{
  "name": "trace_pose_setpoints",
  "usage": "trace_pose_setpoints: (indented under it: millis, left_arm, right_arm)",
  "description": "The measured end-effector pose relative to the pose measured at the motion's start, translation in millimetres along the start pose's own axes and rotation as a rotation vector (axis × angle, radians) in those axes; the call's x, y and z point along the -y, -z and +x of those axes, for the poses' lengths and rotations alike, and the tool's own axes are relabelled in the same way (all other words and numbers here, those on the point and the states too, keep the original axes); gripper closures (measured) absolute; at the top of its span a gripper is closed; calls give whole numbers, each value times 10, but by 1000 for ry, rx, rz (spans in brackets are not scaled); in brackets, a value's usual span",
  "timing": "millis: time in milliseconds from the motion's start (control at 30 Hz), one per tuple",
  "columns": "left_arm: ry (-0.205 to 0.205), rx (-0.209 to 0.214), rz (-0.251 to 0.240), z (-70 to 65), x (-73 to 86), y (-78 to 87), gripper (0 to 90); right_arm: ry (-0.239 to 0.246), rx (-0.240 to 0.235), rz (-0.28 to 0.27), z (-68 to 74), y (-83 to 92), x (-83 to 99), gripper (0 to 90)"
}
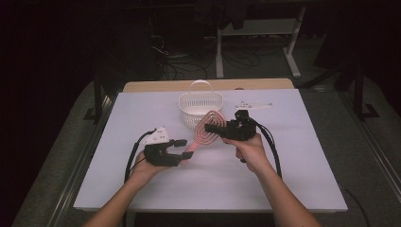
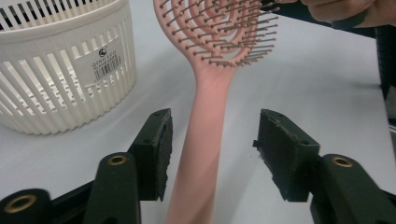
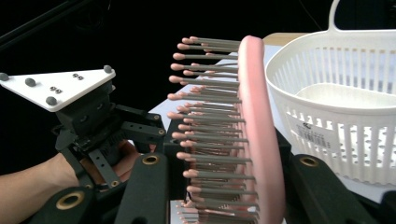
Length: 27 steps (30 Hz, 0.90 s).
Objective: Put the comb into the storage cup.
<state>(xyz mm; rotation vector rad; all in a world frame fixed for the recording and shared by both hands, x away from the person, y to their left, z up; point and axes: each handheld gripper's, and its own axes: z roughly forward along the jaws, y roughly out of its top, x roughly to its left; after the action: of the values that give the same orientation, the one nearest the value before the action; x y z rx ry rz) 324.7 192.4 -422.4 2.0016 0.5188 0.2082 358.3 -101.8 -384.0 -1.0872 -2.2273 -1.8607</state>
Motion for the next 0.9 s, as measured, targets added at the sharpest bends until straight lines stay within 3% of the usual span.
trace_pose_setpoints:
  millis: [267,400,467,700,800,900]
  left_arm:
    - [24,32,24,69,34,108,315]
    - [35,28,22,107,78,184,261]
    - [37,23,26,123,106,223,181]
    - [25,13,28,141,216,336,94]
    - [36,2,38,145,277,370,2]
    - [36,-5,33,154,338,419,0]
  right_arm:
    - [2,13,-10,-23,52,-15,624]
    - [7,19,-14,-34,67,-23,624]
    - [4,23,-19,-42,90,-32,624]
    - [3,32,-33,-56,125,-44,624]
    - [2,33,-38,-57,137,-49,624]
    - [3,35,-41,-59,150,-53,624]
